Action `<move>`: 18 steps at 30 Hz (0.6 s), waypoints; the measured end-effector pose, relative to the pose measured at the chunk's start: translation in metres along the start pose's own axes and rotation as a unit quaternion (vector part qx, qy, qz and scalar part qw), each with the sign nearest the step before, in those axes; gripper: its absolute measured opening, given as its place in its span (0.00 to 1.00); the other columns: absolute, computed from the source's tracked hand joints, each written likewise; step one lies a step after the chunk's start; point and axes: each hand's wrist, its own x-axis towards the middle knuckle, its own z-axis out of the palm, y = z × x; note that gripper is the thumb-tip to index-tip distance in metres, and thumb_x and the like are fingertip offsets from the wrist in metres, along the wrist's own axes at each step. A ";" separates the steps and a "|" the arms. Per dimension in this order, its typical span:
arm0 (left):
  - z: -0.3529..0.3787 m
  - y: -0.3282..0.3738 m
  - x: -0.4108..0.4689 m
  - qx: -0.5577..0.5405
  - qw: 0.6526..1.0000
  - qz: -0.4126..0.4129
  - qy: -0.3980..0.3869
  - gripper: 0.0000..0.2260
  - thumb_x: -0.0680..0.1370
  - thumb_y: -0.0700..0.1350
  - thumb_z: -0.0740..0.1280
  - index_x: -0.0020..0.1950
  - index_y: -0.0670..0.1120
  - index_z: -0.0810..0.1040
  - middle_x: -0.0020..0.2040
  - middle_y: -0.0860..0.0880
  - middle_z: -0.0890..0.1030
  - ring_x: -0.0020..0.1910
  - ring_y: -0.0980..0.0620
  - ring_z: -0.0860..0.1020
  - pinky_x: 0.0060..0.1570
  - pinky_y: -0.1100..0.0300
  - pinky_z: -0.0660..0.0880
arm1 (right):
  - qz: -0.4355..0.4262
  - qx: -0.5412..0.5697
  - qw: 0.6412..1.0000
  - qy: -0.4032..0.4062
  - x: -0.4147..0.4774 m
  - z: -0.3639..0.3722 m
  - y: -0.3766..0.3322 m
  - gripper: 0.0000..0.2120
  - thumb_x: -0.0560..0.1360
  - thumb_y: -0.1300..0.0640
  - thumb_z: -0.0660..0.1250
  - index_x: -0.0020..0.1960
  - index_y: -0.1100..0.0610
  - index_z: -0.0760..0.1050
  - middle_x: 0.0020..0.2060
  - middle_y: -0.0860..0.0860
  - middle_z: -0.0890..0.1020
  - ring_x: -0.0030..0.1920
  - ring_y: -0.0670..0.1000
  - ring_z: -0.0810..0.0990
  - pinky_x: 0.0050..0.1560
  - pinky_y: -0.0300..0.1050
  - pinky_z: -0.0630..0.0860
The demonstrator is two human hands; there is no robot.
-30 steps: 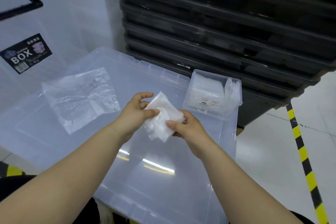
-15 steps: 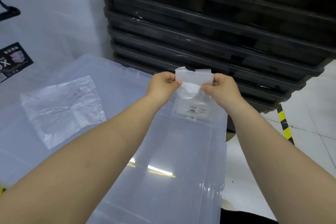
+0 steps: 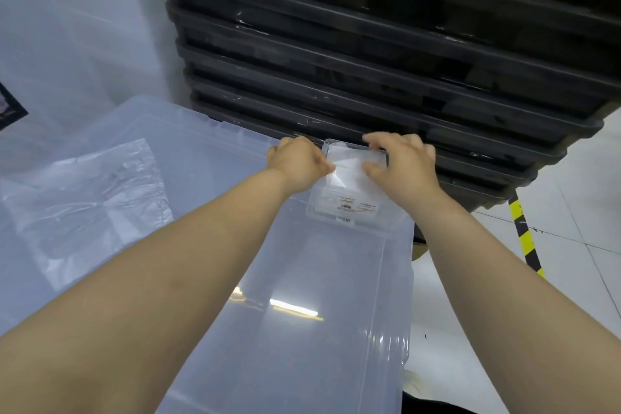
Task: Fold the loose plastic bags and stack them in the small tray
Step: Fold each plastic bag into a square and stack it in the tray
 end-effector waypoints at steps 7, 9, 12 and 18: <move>0.015 -0.005 -0.003 -0.157 0.986 -0.038 0.036 0.19 0.74 0.45 0.69 0.61 0.43 0.68 0.53 0.49 0.72 0.50 0.50 0.72 0.49 0.60 0.68 | -0.001 -0.160 0.985 -0.059 0.007 0.013 -0.004 0.19 0.76 0.50 0.61 0.67 0.51 0.67 0.61 0.50 0.73 0.62 0.53 0.67 0.60 0.46 0.58; 0.018 -0.007 -0.004 -0.186 0.980 -0.060 0.040 0.21 0.74 0.45 0.70 0.64 0.44 0.68 0.57 0.47 0.74 0.54 0.49 0.74 0.50 0.60 0.69 | -0.012 -0.162 0.986 -0.032 0.005 0.014 -0.007 0.21 0.76 0.52 0.62 0.68 0.53 0.65 0.63 0.51 0.70 0.63 0.53 0.66 0.62 0.45 0.58; 0.022 -0.006 -0.002 -0.212 0.973 -0.074 0.048 0.20 0.74 0.44 0.70 0.63 0.44 0.70 0.59 0.45 0.76 0.56 0.47 0.75 0.49 0.60 0.70 | -0.063 -0.114 0.991 -0.017 0.005 0.012 -0.013 0.18 0.76 0.58 0.62 0.65 0.55 0.68 0.60 0.52 0.73 0.61 0.53 0.68 0.60 0.44 0.61; 0.024 -0.008 -0.012 -0.289 0.952 -0.085 0.046 0.19 0.76 0.44 0.67 0.66 0.42 0.70 0.59 0.45 0.76 0.59 0.48 0.74 0.53 0.63 0.67 | -0.002 -0.001 0.987 -0.160 0.022 0.025 -0.011 0.13 0.75 0.62 0.61 0.59 0.54 0.73 0.43 0.48 0.73 0.43 0.49 0.72 0.41 0.40 0.68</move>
